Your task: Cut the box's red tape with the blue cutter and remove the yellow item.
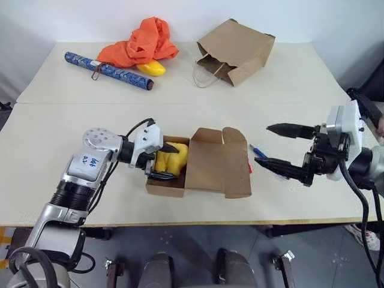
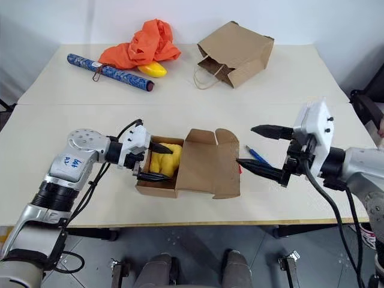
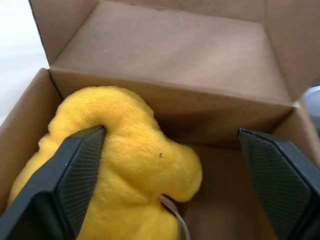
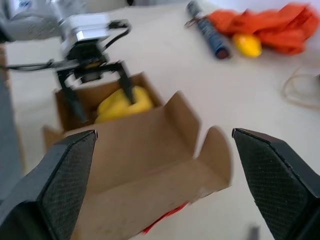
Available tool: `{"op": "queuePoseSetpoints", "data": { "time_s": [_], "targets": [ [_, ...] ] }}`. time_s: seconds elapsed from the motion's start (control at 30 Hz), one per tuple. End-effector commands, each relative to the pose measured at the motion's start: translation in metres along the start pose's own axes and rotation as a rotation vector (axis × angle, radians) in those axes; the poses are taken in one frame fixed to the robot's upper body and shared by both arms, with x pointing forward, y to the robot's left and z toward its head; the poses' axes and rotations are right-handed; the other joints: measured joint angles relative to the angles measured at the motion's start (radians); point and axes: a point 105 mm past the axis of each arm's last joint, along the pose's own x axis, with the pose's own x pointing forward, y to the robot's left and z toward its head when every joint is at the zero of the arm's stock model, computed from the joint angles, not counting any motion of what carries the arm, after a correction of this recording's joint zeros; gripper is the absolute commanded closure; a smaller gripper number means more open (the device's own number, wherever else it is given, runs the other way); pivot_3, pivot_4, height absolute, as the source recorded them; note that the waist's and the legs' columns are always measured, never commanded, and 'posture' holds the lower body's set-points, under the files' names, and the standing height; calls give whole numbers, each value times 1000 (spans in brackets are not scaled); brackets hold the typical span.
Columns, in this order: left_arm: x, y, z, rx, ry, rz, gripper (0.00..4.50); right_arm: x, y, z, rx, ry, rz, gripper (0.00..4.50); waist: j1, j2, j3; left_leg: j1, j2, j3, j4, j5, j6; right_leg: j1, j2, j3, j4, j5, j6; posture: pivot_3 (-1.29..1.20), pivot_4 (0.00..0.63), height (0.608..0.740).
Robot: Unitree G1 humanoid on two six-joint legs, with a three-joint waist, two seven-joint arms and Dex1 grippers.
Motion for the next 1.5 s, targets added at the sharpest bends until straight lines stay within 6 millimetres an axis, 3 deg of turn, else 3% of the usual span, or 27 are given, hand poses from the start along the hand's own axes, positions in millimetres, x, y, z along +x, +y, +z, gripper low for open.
{"op": "queuePoseSetpoints", "data": {
  "time_s": [0.03,0.2,0.4,0.47,0.8,1.03,1.2,1.3,1.37,1.5],
  "targets": [
    [0,5,0,21,22,24,839,-9,10,13,-49,-89,43,0,0,0,0,0,0,0,0,0,0,0,0,0,0,0,0,0,150,740],
    [-1,6,-1,34,20,24,2316,-17,13,-8,-55,28,62,0,-1,0,0,2,0,0,0,0,0,2,0,0,0,0,0,0,150,740],
    [-6,14,22,67,-87,60,4181,-25,13,-18,-61,89,70,0,0,0,0,2,0,0,0,0,0,2,0,0,0,0,0,0,150,740],
    [-9,15,27,64,-116,65,4443,-27,14,-20,-66,108,75,0,0,0,0,2,0,0,1,0,0,2,0,0,-1,0,0,0,150,740],
    [-23,25,55,36,-272,127,4443,-35,6,-22,-87,150,70,0,-1,0,0,2,0,-1,0,0,0,2,0,0,0,0,0,0,150,740],
    [-14,20,18,13,-75,104,4443,-33,3,-22,-90,151,65,0,-1,0,0,2,0,-1,0,0,0,2,0,0,-1,0,0,0,150,740],
    [-8,19,14,65,-25,101,4443,-32,1,-22,-87,151,52,0,0,0,0,2,0,-1,1,0,0,2,0,0,-1,0,0,0,150,740],
    [-3,21,13,277,41,161,4443,-31,-1,-22,-87,153,43,0,0,0,0,2,0,-1,1,0,0,3,0,0,-1,0,0,0,150,740],
    [-2,20,11,256,44,152,4443,-31,-1,-23,-86,153,38,0,-1,0,0,2,0,-1,0,0,0,3,0,0,-1,0,0,0,150,740],
    [-3,17,8,112,33,81,3625,-30,-2,-23,-83,155,30,0,-1,0,0,2,0,-1,0,0,0,3,0,0,-1,0,0,0,150,740]
  ]
}}
